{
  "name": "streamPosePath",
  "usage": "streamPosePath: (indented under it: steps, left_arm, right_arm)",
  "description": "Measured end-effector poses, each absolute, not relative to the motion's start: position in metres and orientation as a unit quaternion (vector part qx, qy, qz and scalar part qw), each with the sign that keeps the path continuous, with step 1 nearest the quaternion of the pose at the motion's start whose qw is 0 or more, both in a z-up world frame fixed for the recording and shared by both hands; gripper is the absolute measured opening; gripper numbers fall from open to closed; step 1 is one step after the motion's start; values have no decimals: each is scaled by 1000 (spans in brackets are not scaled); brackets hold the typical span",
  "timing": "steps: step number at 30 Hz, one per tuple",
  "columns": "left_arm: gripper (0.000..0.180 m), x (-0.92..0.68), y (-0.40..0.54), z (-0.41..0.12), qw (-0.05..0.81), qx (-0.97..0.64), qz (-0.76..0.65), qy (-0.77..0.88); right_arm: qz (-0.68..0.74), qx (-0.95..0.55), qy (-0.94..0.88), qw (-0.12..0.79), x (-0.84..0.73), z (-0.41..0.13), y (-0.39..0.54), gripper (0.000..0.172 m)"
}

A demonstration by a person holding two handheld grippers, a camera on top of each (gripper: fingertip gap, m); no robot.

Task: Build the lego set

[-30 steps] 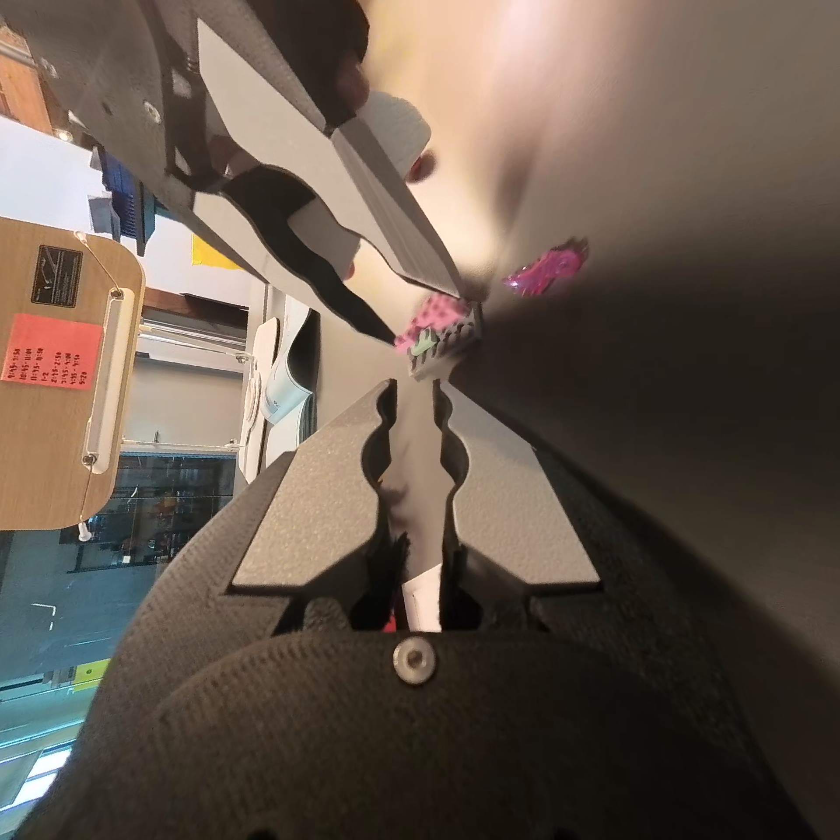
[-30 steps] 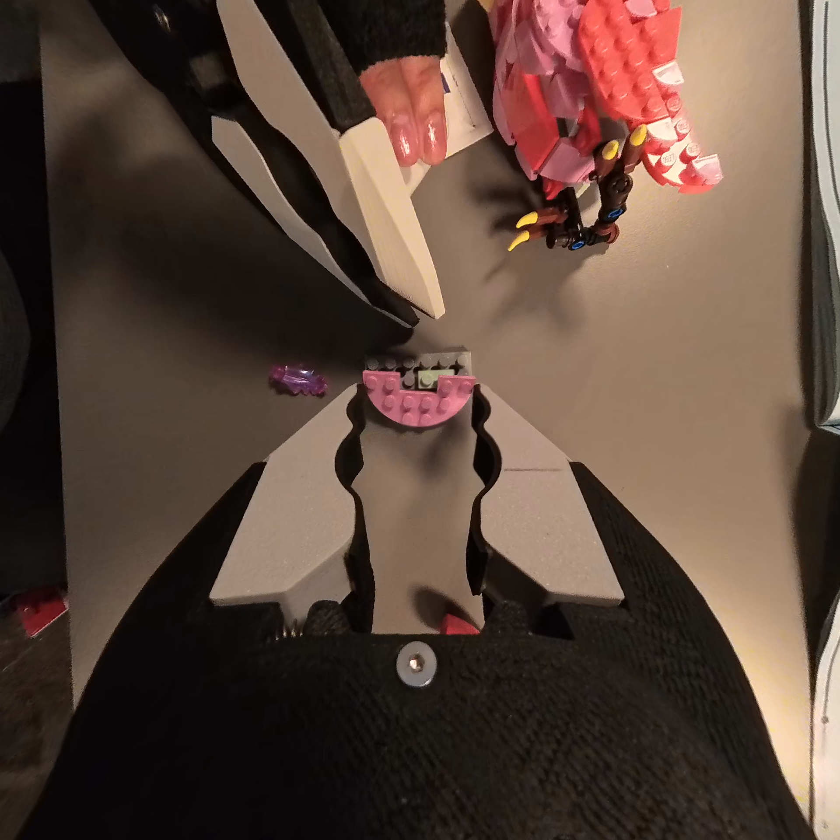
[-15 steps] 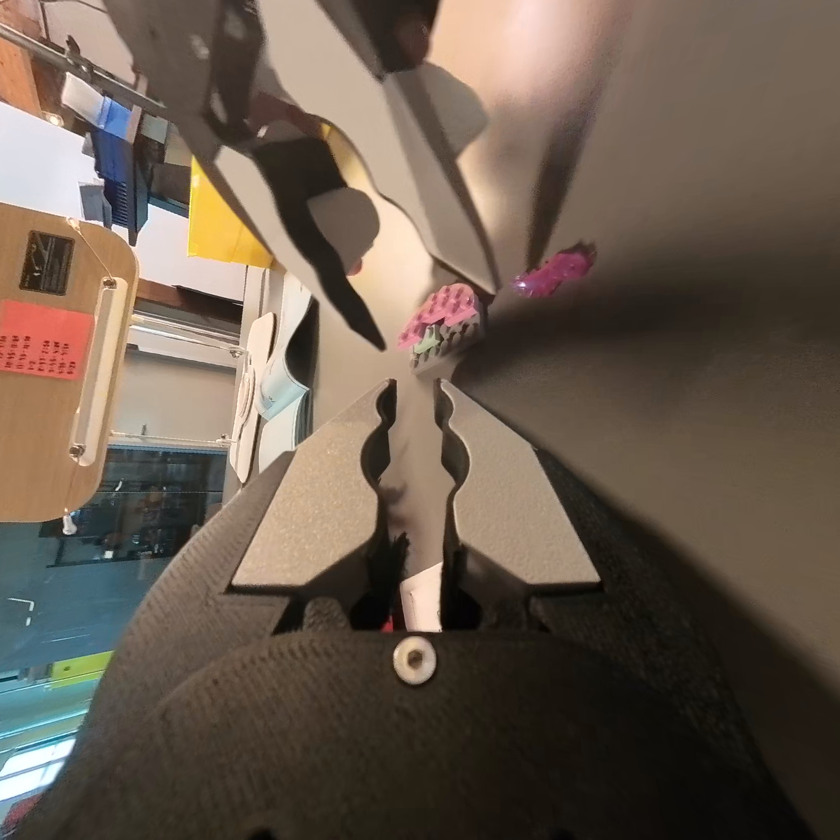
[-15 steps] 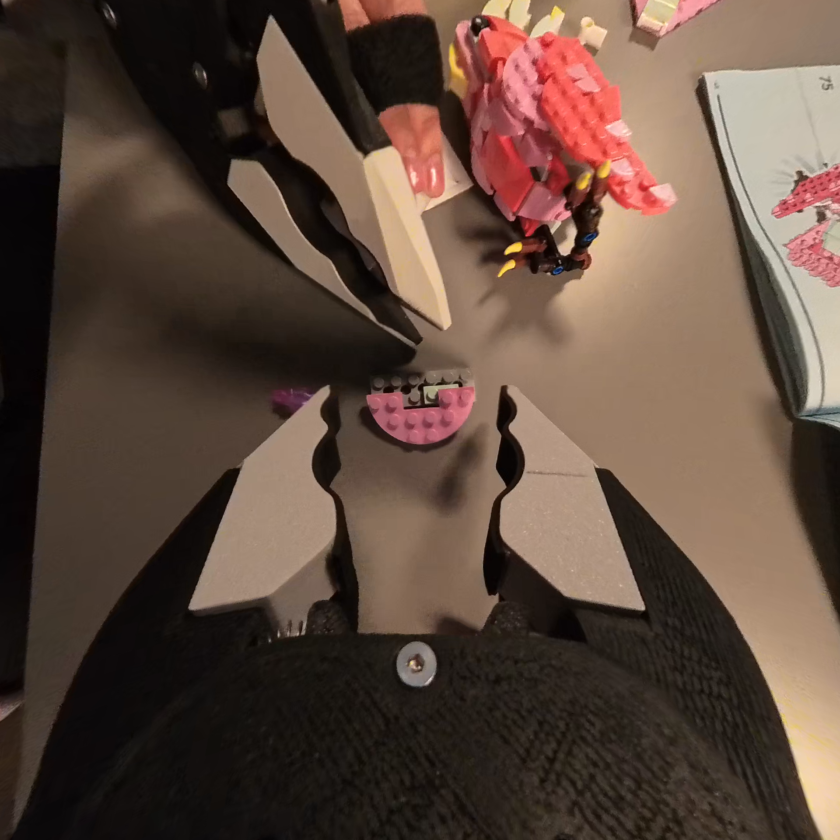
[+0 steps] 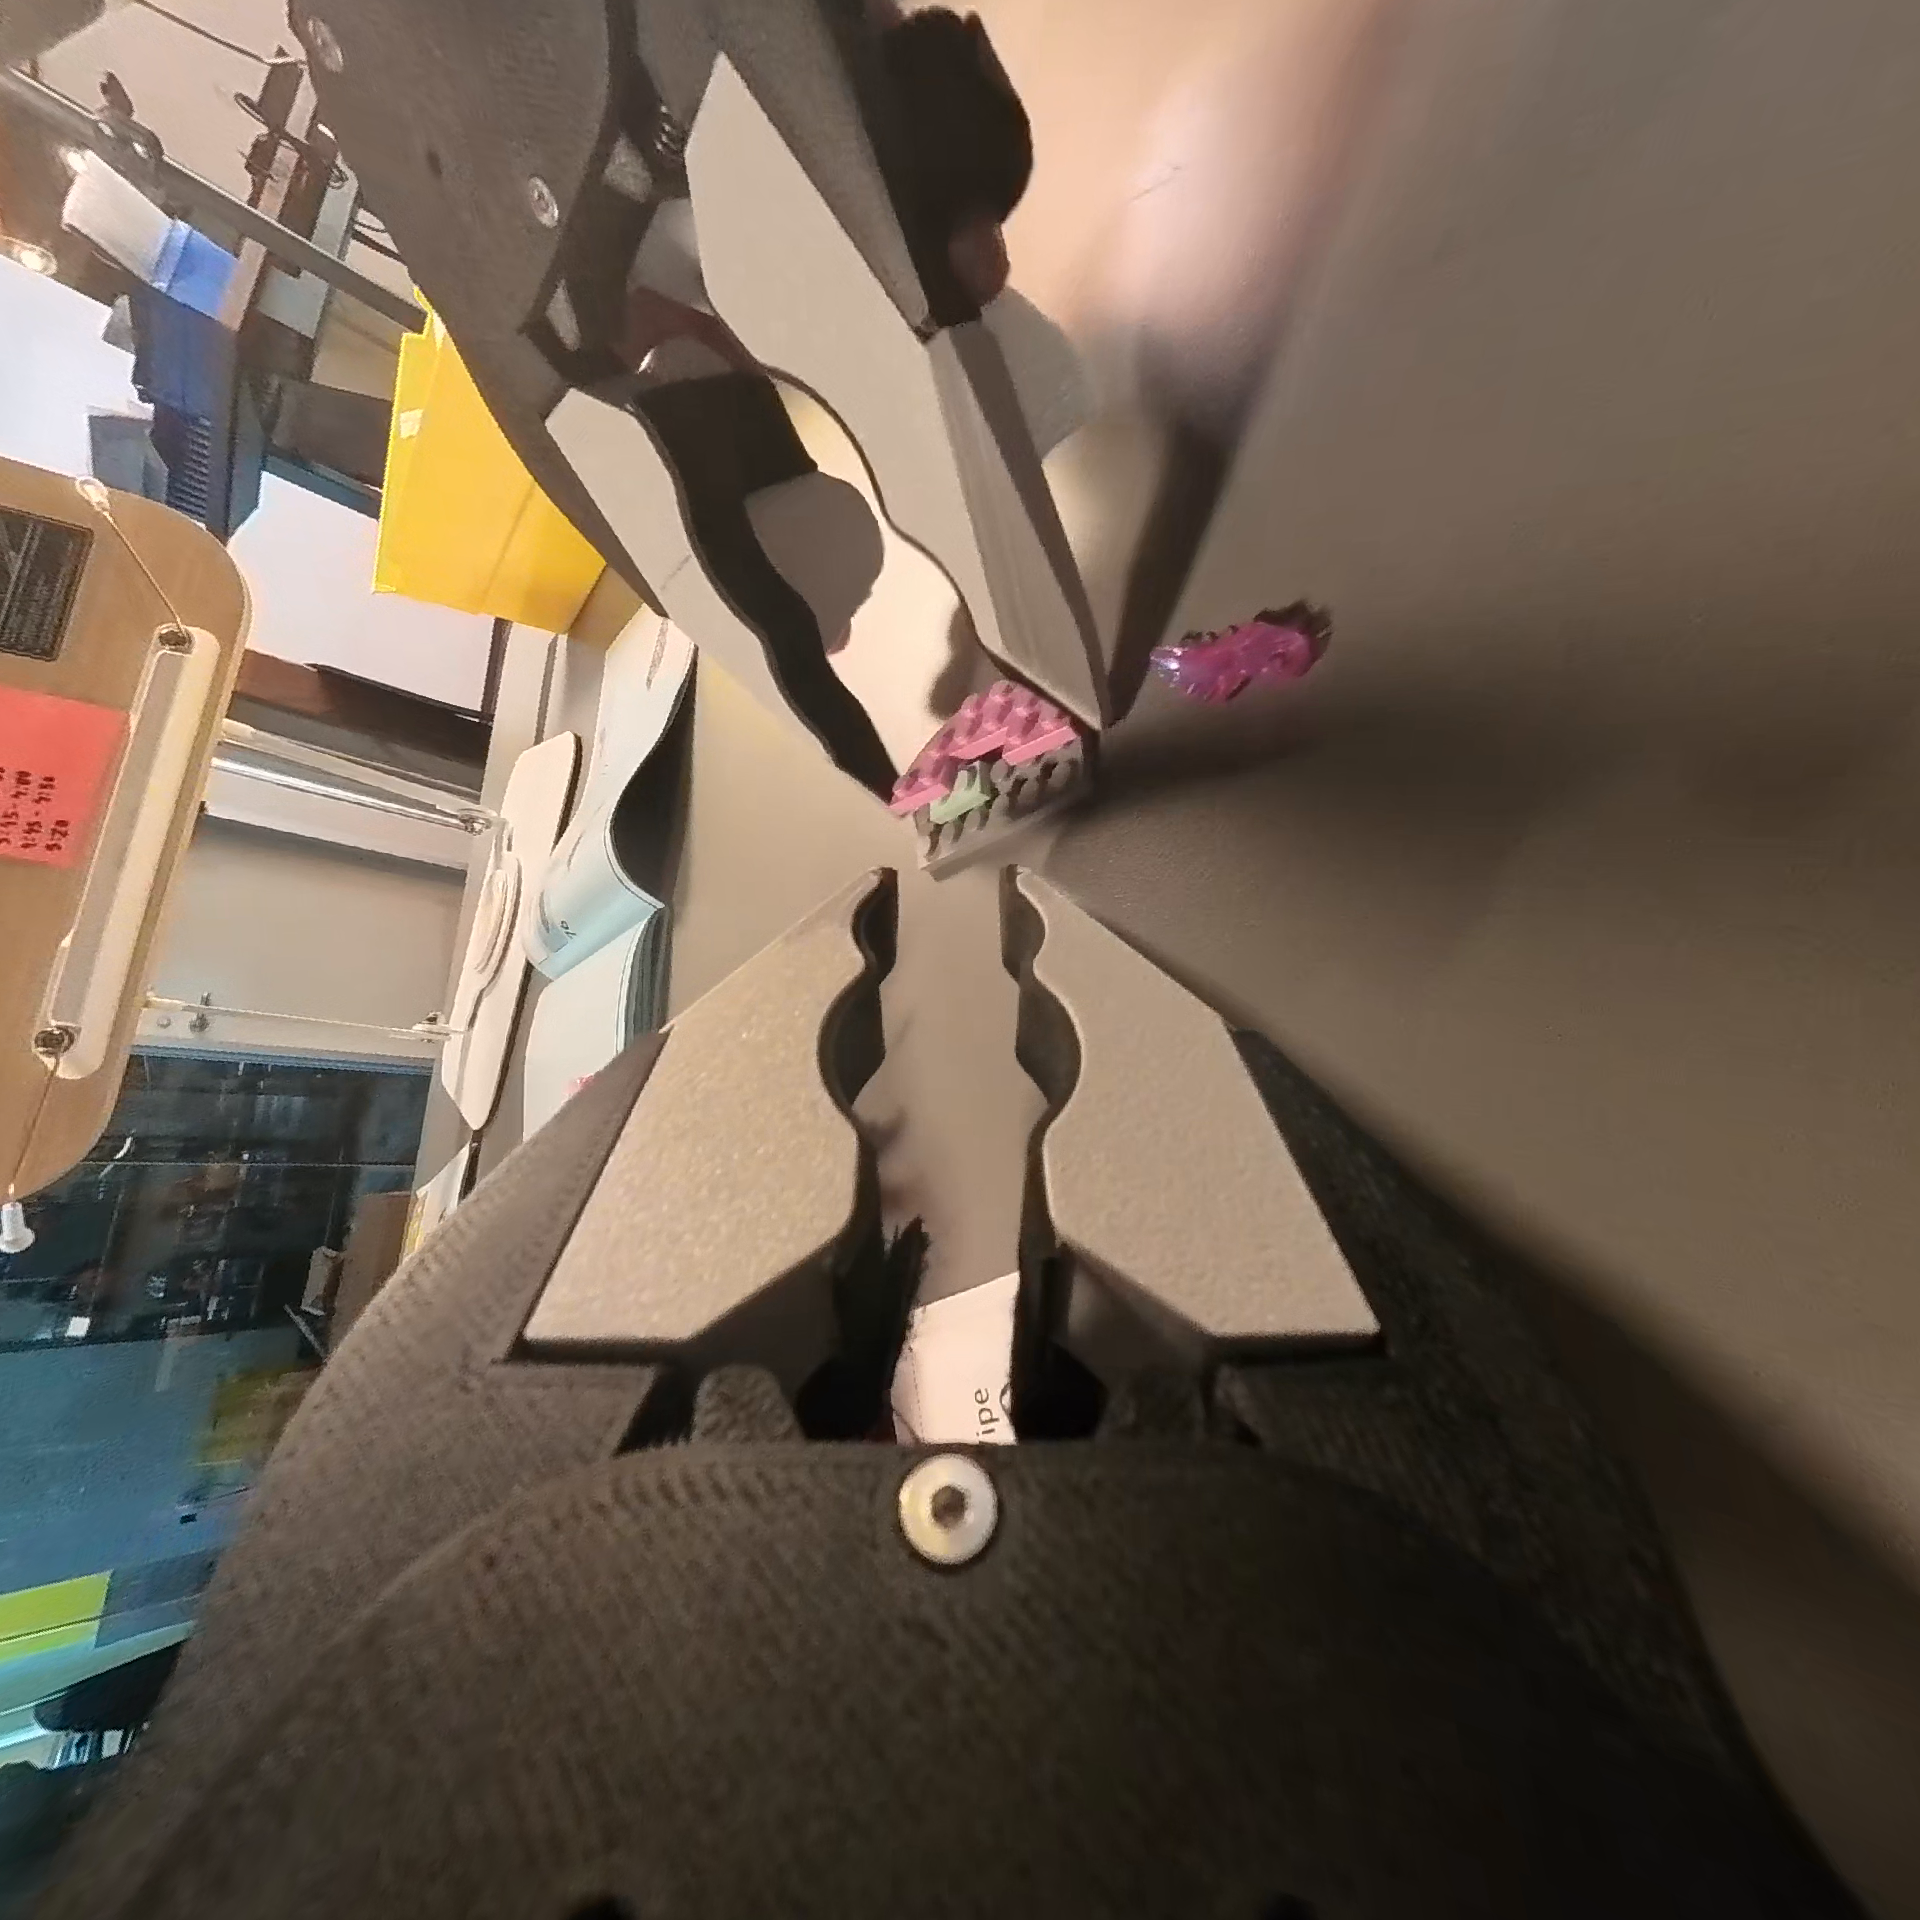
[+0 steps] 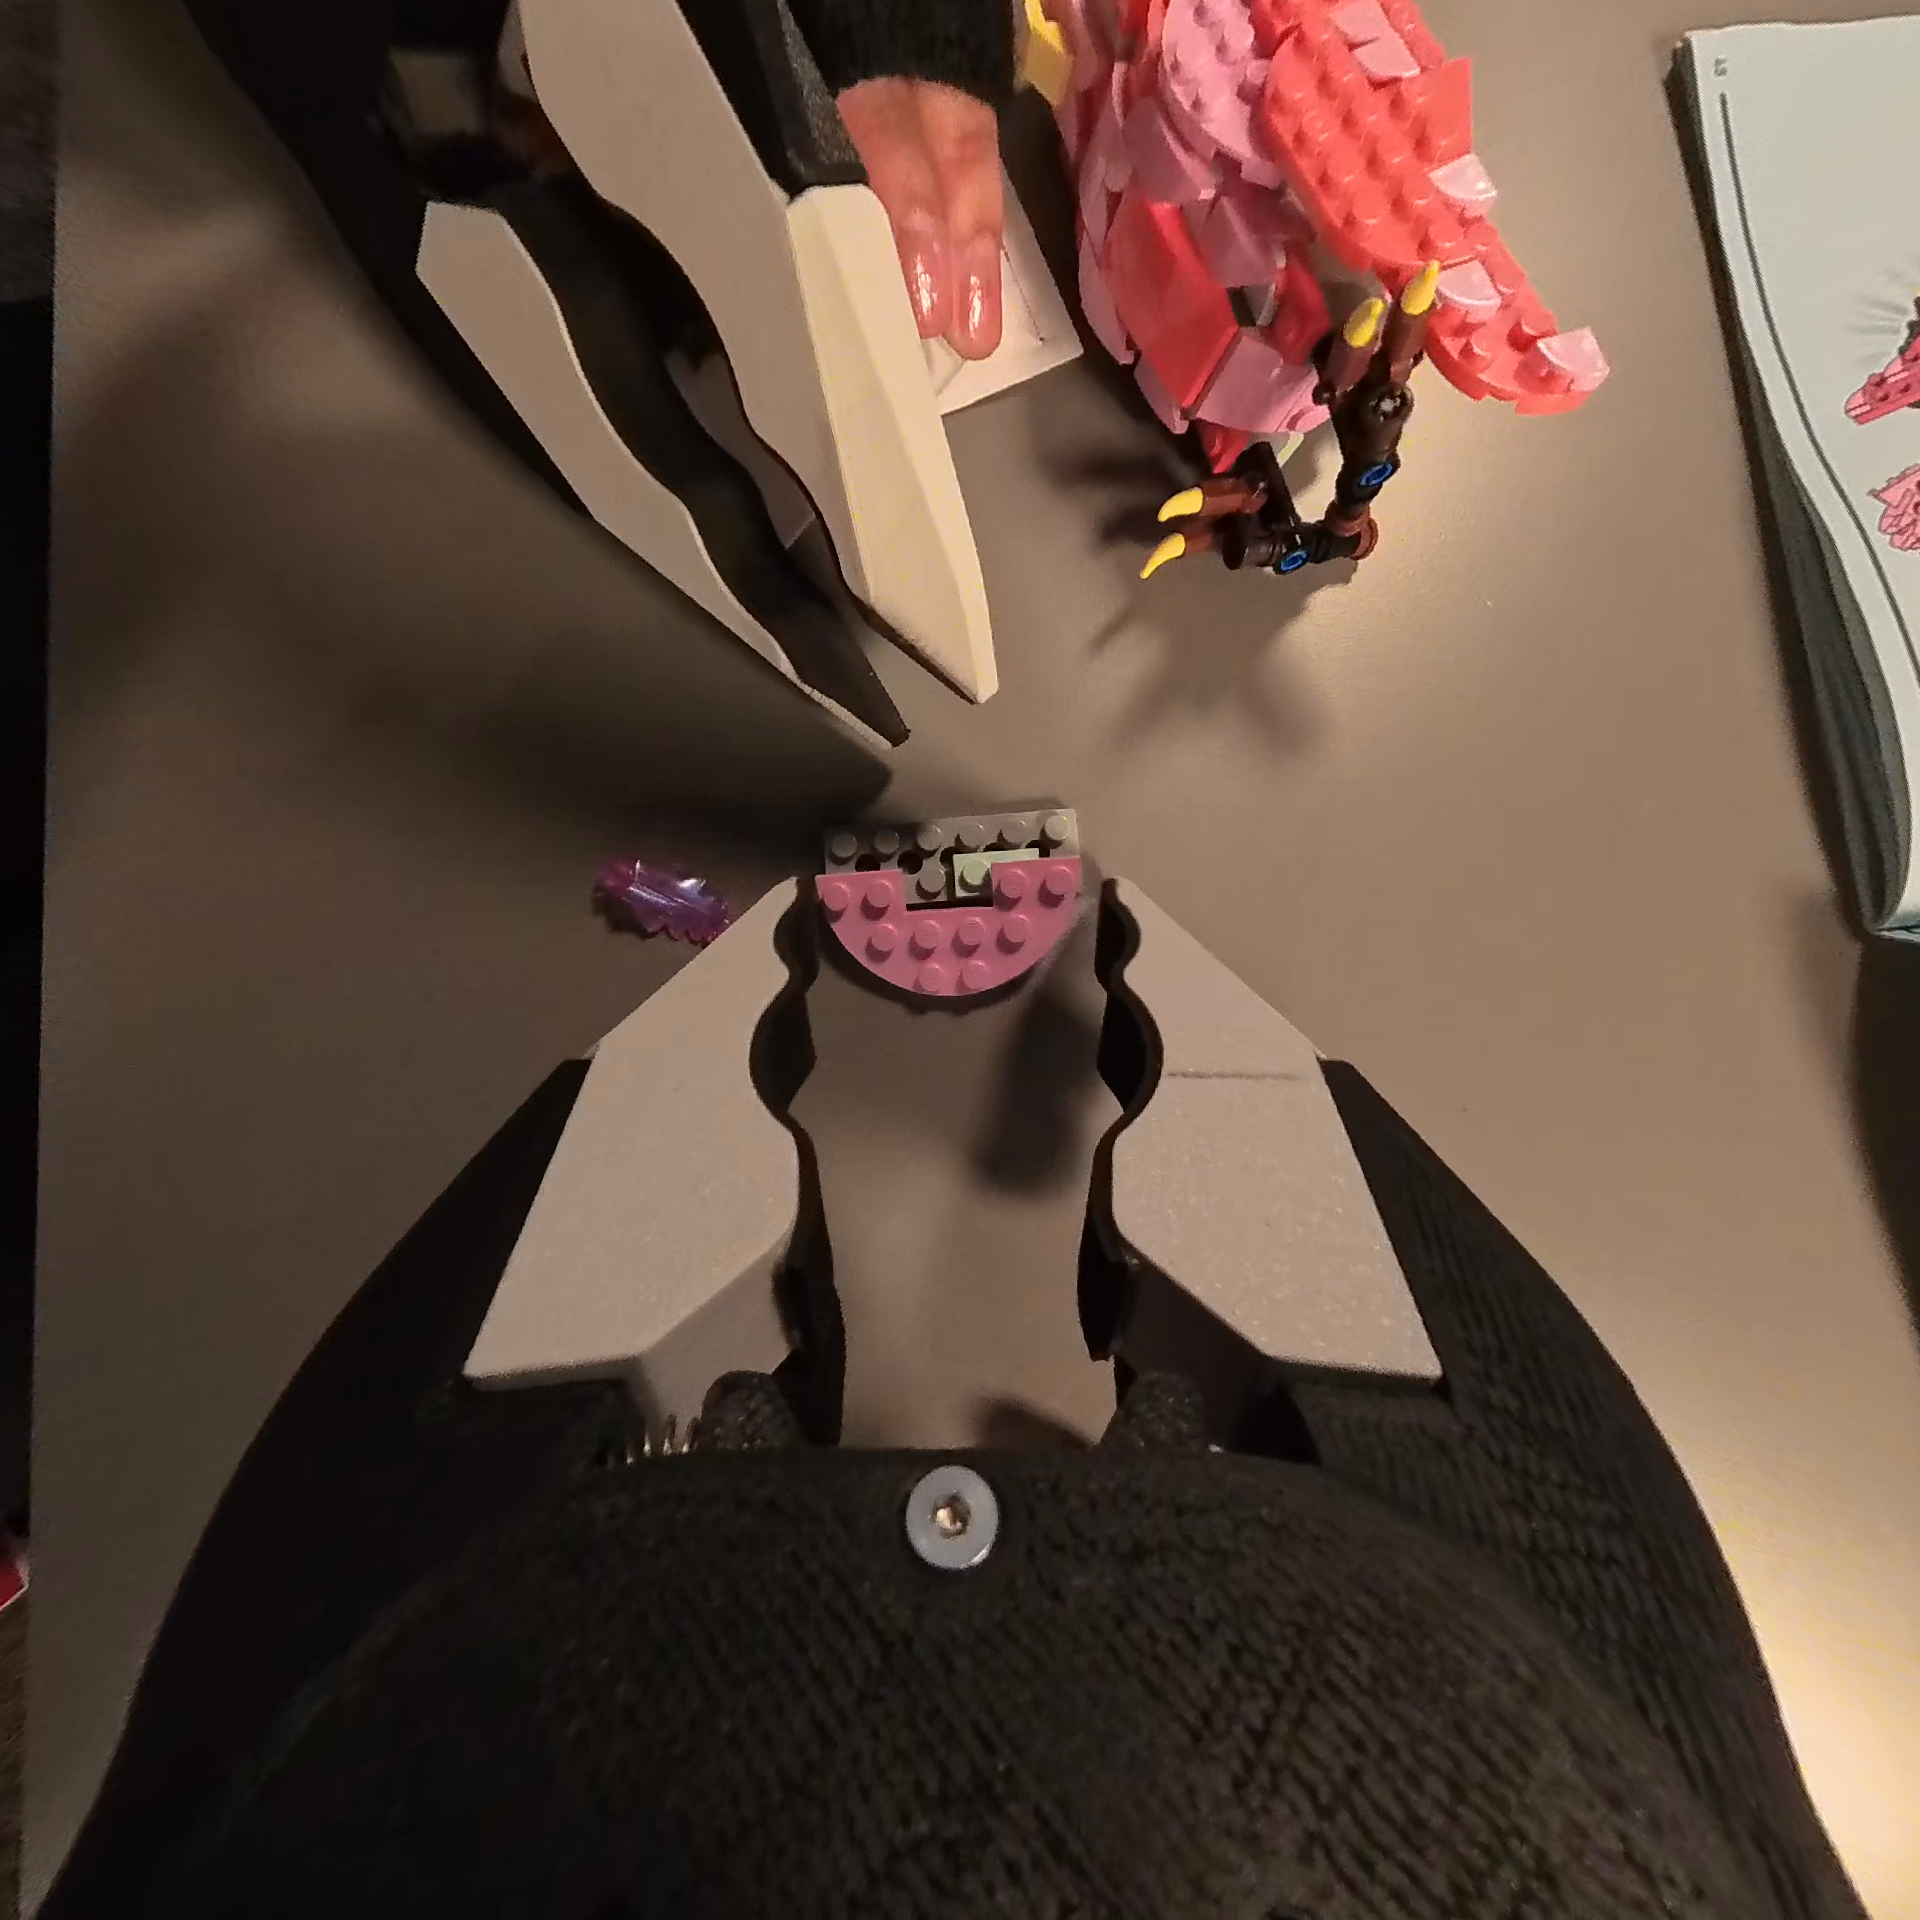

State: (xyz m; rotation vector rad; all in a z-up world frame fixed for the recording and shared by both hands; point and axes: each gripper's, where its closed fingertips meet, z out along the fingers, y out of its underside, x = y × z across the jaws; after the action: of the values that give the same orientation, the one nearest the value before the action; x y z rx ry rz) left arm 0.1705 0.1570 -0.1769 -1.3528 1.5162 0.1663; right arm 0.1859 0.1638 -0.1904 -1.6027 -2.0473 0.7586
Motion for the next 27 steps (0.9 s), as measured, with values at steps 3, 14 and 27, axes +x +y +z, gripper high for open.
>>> streamPosePath:
  steps: [3,14,27]
  left_arm:
    - [18,171,157,-177,524,-566,68,633]
    - [17,171,156,-178,523,-567,65,633]
    - [16,172,155,-179,523,-567,63,634]
  right_arm:
    - [277,-579,-737,214,186,-188,165,52]
    - [273,-571,-747,205,184,-183,167,46]
    - [259,-570,-760,176,181,-187,167,47]
